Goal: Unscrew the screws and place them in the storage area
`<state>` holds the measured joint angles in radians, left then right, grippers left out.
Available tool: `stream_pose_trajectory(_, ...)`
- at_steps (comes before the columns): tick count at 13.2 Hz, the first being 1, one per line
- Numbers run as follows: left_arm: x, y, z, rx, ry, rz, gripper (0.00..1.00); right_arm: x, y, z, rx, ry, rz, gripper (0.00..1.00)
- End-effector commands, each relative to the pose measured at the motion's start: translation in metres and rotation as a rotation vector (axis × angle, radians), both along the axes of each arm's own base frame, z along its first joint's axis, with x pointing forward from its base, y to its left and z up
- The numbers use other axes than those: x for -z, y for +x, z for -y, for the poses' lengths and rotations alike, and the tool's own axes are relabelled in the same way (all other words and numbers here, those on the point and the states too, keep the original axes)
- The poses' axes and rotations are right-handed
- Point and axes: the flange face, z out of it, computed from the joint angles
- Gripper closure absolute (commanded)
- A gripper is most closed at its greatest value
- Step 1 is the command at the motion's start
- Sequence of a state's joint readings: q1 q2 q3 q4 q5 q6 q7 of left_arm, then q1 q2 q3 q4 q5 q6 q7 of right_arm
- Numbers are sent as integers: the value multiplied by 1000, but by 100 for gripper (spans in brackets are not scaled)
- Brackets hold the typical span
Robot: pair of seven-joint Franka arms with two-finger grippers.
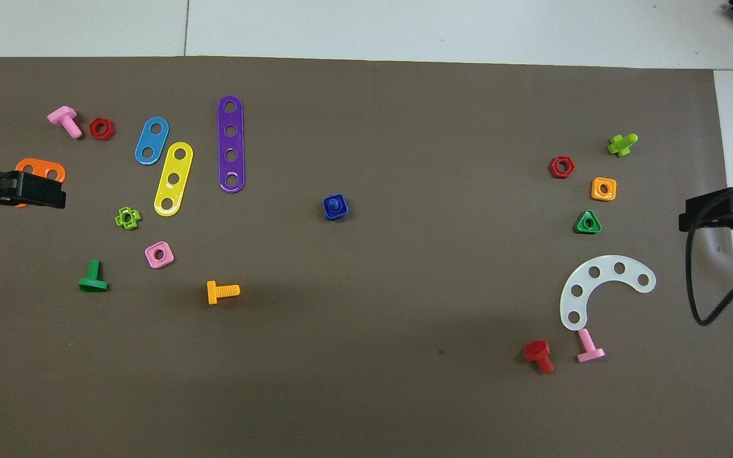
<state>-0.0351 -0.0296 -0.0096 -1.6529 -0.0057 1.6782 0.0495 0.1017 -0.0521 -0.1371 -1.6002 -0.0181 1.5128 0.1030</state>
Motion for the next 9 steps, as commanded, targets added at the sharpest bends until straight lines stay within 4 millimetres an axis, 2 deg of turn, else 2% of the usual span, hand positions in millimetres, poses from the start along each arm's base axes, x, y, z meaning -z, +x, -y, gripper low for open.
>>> stream_pose_trajectory(1,-1,0,0,21,29,9,0,2,-2,2,-31,0,2,0)
stream_pose_trajectory(6,6,-8,-6,21,29,-23,0,3,-5,9,-22,-3,-9,0)
stream_pose_trajectory(8,12,-8,5,15,7,-25,0,2,-5,4,-30,-3,-7,0)
stream_pose_trajectory(9,16,-7,19,-14,-42,-34,0,3,-5,3,-31,-3,-8,0)
